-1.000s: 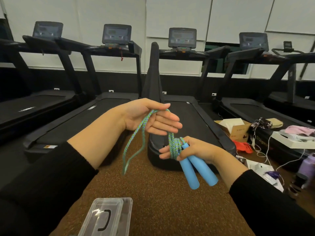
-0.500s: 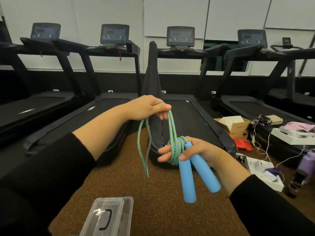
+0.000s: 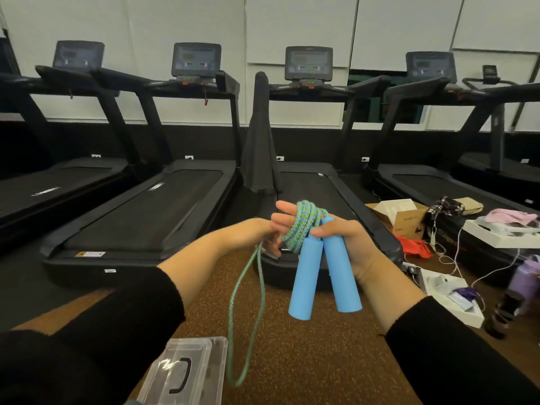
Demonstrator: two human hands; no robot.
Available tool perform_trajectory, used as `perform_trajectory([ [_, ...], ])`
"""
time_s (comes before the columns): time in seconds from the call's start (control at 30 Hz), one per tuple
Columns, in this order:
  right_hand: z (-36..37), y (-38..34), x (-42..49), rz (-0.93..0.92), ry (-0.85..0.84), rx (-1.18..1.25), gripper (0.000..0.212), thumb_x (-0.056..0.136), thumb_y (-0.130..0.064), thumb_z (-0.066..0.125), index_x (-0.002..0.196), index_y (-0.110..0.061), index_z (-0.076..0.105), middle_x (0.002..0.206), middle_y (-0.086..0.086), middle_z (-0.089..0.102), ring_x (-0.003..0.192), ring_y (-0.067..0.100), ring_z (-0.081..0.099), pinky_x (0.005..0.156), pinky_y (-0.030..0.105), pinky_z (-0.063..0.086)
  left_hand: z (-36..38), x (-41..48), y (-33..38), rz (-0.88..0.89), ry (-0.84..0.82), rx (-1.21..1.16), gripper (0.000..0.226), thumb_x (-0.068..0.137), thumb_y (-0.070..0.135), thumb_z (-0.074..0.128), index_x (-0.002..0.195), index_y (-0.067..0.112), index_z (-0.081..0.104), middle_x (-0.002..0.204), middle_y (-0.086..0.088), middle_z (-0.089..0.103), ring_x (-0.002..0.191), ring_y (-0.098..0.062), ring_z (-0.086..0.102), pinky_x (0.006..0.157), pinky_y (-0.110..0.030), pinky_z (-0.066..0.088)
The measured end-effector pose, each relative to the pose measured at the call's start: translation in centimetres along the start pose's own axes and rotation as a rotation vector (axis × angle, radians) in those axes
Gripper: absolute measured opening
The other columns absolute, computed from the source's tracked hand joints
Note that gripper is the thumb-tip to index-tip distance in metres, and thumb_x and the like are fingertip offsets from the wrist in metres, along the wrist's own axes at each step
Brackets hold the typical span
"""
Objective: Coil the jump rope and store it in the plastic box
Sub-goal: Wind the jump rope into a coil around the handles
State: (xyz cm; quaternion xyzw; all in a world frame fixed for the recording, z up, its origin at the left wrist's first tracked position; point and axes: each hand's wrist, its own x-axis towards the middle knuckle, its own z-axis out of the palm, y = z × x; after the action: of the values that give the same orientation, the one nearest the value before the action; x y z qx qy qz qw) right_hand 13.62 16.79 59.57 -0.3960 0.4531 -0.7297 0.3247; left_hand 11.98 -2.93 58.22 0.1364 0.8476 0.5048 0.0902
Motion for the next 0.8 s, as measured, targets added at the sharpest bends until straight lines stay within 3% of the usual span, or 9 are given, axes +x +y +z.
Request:
perform_trajectory([
  [0.13, -0.2, 0.2, 0.0, 0.011, 0.062, -0.001, 0.052, 0.075, -0.005, 0.058, 0.126, -0.012, 0.061, 0.129, 0.011, 0.062, 0.123, 0.026, 0.056, 0.098, 0.039, 0.049, 1.4, 0.0, -0.6, -0.033, -0.049, -0.065, 0.033, 0.090, 0.031, 0.041, 0.108, 0.012, 0.061, 0.102, -0.006, 0.064, 0.089, -0.017, 0.061, 0.089, -0.036, 0.049],
  [0.3, 0.3, 0.1, -0.3, -0.013, 0.263, -0.030, 0.033, 0.070, 0.000, 0.050, 0.075, -0.015, 0.079, 0.081, 0.006, 0.075, 0.069, 0.014, 0.072, 0.061, 0.025, 0.059, 0.5, -0.2, 2.2, 0.167, 0.118, -0.340, 0.033, 0.097, 0.010, 0.034, 0.125, 0.019, 0.051, 0.121, -0.010, 0.056, 0.098, -0.013, 0.055, 0.083, -0.026, 0.045],
  [0.43, 0.2, 0.4, 0.2, 0.011, 0.256, -0.021, 0.039, 0.069, -0.006, 0.060, 0.105, -0.007, 0.072, 0.109, 0.015, 0.072, 0.100, 0.027, 0.068, 0.083, 0.032, 0.056, -0.2, -1.1, 3.9, 0.271, 0.013, -0.659, 0.046, 0.100, 0.036, 0.024, 0.131, 0.016, 0.050, 0.137, -0.004, 0.053, 0.129, -0.014, 0.048, 0.100, -0.028, 0.042],
  [0.5, 0.3, 0.4, 0.4, 0.028, 0.263, 0.001, 0.035, 0.071, -0.015, 0.056, 0.100, -0.006, 0.073, 0.100, 0.013, 0.074, 0.090, 0.024, 0.070, 0.074, 0.029, 0.057, 0.2, -1.4, 4.4, 0.268, -0.077, -0.634, 0.055, 0.095, 0.051, 0.025, 0.131, 0.019, 0.052, 0.139, -0.002, 0.054, 0.116, -0.008, 0.057, 0.079, -0.018, 0.049],
  [0.57, 0.8, 0.0, 0.3, 0.030, 0.271, 0.038, 0.034, 0.081, -0.019, 0.046, 0.086, -0.008, 0.078, 0.089, 0.011, 0.076, 0.079, 0.020, 0.072, 0.069, 0.028, 0.058, 0.7, -1.3, 4.4, 0.254, -0.107, -0.608, 0.057, 0.090, 0.055, 0.033, 0.128, 0.020, 0.057, 0.135, -0.002, 0.058, 0.078, -0.005, 0.055, 0.050, -0.011, 0.035],
  [0.63, 0.9, -0.1, 0.2, 0.050, 0.306, 0.062, 0.052, 0.092, -0.020, 0.033, 0.068, -0.010, 0.078, 0.070, 0.006, 0.074, 0.061, 0.016, 0.071, 0.056, 0.024, 0.057, 0.8, -1.3, 4.1, 0.272, -0.088, -0.570, 0.051, 0.089, 0.051, 0.042, 0.126, 0.020, 0.059, 0.132, -0.003, 0.061, 0.069, -0.015, 0.039, 0.051, -0.015, 0.025],
  [0.7, 1.0, -0.2, 0.2, 0.059, 0.349, 0.068, 0.053, 0.093, -0.022, 0.031, 0.068, -0.012, 0.076, 0.064, 0.004, 0.071, 0.055, 0.015, 0.068, 0.052, 0.024, 0.056, 1.0, -1.5, 3.8, 0.301, -0.075, -0.542, 0.044, 0.089, 0.039, 0.048, 0.126, 0.018, 0.057, 0.124, -0.001, 0.065, 0.063, -0.015, 0.035, 0.052, -0.011, 0.032],
  [0.77, 0.9, -0.2, 0.3, 0.049, 0.381, 0.061, 0.047, 0.091, -0.023, 0.034, 0.070, -0.012, 0.074, 0.062, 0.004, 0.069, 0.053, 0.015, 0.065, 0.053, 0.023, 0.055, 1.7, -1.9, 3.6, 0.310, -0.080, -0.556, 0.039, 0.087, 0.023, 0.049, 0.125, 0.016, 0.056, 0.111, 0.001, 0.070, 0.066, -0.003, 0.057, 0.059, -0.011, 0.047],
  [0.8, 0.8, -0.2, 0.4, 0.044, 0.370, 0.066, 0.050, 0.091, -0.023, 0.033, 0.065, -0.013, 0.075, 0.059, 0.003, 0.068, 0.051, 0.014, 0.064, 0.052, 0.022, 0.055, 2.0, -1.8, 3.3, 0.300, -0.075, -0.592, 0.039, 0.086, 0.020, 0.050, 0.124, 0.017, 0.057, 0.108, -0.002, 0.069, 0.081, -0.008, 0.065, 0.070, -0.018, 0.053],
])
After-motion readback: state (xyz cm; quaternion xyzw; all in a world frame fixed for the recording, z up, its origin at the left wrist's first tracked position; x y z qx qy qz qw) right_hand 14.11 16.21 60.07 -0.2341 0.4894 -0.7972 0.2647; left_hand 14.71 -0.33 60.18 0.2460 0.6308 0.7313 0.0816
